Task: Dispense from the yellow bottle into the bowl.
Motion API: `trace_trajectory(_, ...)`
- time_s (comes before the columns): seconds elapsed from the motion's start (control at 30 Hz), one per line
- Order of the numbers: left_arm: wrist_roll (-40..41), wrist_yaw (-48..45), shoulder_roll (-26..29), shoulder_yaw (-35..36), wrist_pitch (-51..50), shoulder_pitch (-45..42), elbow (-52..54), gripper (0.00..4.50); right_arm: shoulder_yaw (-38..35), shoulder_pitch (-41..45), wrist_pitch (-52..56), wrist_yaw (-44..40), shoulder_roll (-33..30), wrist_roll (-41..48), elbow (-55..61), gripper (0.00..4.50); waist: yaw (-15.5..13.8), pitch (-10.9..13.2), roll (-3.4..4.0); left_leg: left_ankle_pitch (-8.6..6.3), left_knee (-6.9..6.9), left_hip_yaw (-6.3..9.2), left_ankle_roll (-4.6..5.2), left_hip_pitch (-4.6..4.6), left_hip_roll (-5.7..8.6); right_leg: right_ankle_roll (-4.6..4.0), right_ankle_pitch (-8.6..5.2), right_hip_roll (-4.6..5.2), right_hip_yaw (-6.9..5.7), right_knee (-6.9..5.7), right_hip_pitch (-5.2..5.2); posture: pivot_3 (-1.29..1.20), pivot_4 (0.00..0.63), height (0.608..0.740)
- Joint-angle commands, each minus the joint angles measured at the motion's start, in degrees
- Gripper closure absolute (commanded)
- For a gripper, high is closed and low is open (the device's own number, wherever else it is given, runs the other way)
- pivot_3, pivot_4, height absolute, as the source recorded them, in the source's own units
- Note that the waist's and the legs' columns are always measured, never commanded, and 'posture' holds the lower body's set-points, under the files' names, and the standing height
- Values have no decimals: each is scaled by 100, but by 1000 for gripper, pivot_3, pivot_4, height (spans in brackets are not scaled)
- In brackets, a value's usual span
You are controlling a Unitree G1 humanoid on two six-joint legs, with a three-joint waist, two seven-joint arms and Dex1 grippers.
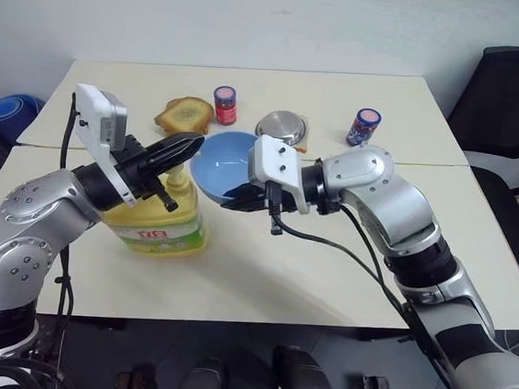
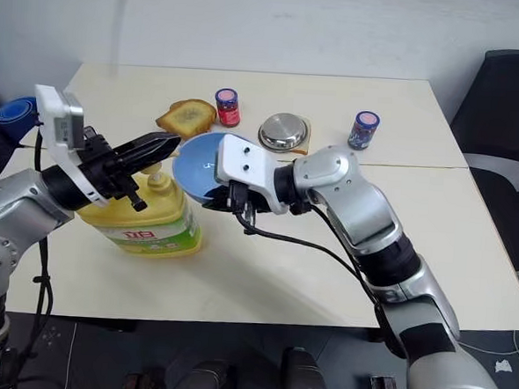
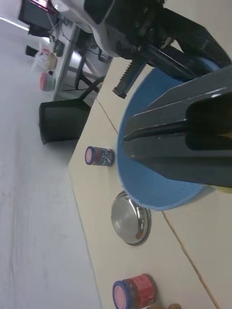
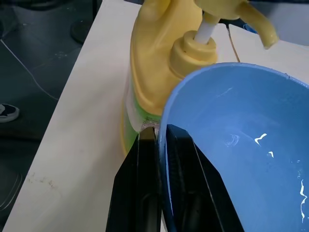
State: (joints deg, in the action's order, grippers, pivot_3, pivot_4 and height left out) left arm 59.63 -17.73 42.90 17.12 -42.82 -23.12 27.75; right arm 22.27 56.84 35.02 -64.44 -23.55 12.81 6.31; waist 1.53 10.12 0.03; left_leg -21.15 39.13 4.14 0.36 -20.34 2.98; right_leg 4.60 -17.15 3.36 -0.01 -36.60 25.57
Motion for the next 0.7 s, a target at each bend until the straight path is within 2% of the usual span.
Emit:
trace_trajectory(0.03,114,75,79,293,-119,-69,-39,4455,-25,275,-90,5,106,-16,-104,4500,2,0,0,0,0,0,0,0,0,0,0,0,0,0,0,0,150,740)
trace_trajectory(0.5,-198,12,294,115,-448,206,140,4455,-49,769,-120,-43,394,-74,-504,4500,8,0,0,0,-2,0,0,0,1,0,0,0,0,1,1,0,150,740)
trace_trajectory(0.7,-774,-191,516,-152,-373,374,145,4455,-73,801,-27,-81,419,-25,-488,4500,19,-1,1,0,-2,-1,0,1,1,0,0,0,2,-1,1,0,150,740)
